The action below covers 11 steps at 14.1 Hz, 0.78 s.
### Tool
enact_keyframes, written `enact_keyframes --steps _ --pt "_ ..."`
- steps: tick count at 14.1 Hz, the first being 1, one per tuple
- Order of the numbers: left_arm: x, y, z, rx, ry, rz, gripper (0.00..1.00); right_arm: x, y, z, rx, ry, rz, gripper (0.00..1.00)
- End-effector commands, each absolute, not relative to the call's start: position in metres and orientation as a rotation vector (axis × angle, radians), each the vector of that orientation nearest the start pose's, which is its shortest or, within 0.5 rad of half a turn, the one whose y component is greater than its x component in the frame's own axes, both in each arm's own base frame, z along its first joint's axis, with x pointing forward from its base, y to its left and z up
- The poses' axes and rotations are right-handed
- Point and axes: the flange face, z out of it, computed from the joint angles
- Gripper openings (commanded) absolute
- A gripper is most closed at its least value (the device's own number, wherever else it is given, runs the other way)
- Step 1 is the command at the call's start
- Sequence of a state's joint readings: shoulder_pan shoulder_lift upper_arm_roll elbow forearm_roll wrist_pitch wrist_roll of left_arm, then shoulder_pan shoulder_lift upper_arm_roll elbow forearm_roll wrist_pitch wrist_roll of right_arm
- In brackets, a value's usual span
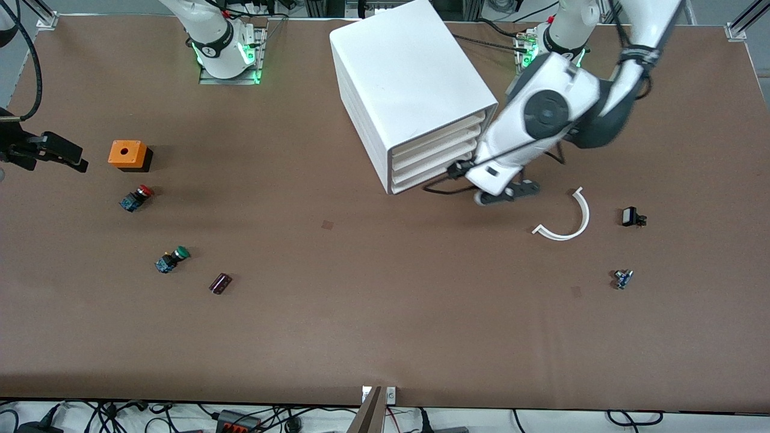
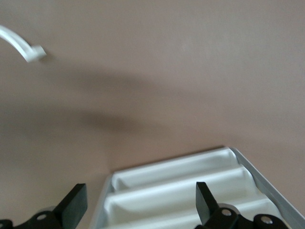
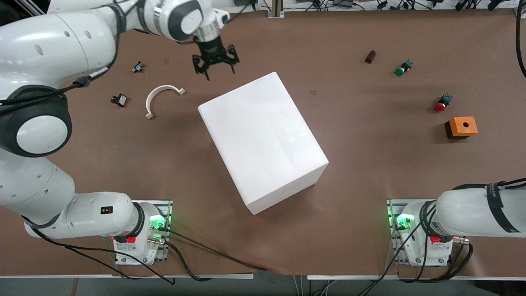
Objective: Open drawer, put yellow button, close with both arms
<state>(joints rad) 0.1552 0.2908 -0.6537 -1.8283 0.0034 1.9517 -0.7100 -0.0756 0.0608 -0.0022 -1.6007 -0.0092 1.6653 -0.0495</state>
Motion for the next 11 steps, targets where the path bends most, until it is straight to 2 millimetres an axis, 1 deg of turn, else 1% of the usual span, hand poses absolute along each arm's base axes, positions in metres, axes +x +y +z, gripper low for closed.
enact_keyframes --steps 1,2,3,4,5,6,7,8,9,10,11 --pt "0.571 -0.220 0.424 -3.151 -0.092 0.194 1.00 0.573 -0.047 0.587 -3.157 0.024 -0.022 1.00" --pt "0.582 -0.201 0.437 -3.129 -0.020 0.177 1.00 0.572 -0.046 0.588 -3.157 0.020 -0.020 1.00" --pt "0.589 -0.185 0.450 -3.109 0.064 0.173 1.00 0.569 -0.045 0.588 -3.156 0.025 0.006 1.00" --pt "0.593 -0.174 0.460 -3.108 0.151 0.174 1.00 0.566 -0.045 0.589 -3.154 0.025 0.030 1.00" --pt "0.598 -0.168 0.476 -3.109 0.230 0.160 1.00 0.565 -0.046 0.589 -3.149 0.030 0.032 1.00" --pt "0.601 -0.157 0.489 -3.104 0.266 0.175 1.00 0.565 -0.048 0.589 -3.148 0.035 0.025 1.00" --pt "0.605 -0.138 0.504 -3.101 0.294 0.193 1.00 0.566 -0.048 0.588 -3.149 0.035 0.020 1.00" --pt "0.606 -0.130 0.510 -3.100 0.359 0.192 1.00 0.566 -0.046 0.589 -3.151 0.030 0.016 1.00" --pt "0.606 -0.115 0.520 -3.082 0.400 0.173 1.00 0.566 -0.044 0.588 -3.152 0.023 0.023 1.00" --pt "0.600 -0.100 0.535 -3.066 0.392 0.143 1.00 0.565 -0.044 0.586 -3.155 0.022 0.033 1.00" --pt "0.598 -0.085 0.541 -3.078 0.380 0.155 1.00 0.565 -0.044 0.585 -3.155 0.025 0.035 1.00"
